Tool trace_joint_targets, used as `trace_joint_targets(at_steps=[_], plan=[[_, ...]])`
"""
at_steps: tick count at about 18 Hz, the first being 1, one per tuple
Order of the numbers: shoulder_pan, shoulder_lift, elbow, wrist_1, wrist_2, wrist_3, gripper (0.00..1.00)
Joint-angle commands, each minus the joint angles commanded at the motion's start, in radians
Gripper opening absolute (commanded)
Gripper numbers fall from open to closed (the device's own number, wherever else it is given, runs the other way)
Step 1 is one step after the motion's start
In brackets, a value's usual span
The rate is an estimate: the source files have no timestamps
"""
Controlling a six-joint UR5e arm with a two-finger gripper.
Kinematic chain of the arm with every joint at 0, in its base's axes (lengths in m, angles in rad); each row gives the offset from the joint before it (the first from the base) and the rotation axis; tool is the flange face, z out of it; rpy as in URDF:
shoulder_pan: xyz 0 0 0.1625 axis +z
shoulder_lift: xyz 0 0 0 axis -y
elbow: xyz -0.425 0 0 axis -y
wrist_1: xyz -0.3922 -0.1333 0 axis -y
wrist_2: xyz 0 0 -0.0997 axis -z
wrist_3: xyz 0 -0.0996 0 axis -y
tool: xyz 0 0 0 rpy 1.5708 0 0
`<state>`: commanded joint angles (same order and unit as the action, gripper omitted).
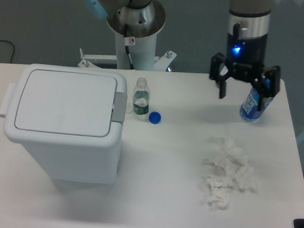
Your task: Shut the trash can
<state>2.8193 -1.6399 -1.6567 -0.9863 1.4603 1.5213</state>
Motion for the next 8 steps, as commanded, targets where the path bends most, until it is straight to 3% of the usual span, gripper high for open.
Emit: trace_joint_targets(at_steps=[3, 8], plan=[[0.025, 0.008, 0.0, -0.043, 0.002, 0.068, 1.0], [0.025, 0.009, -0.002, -0.046, 0.002, 0.071, 1.0]])
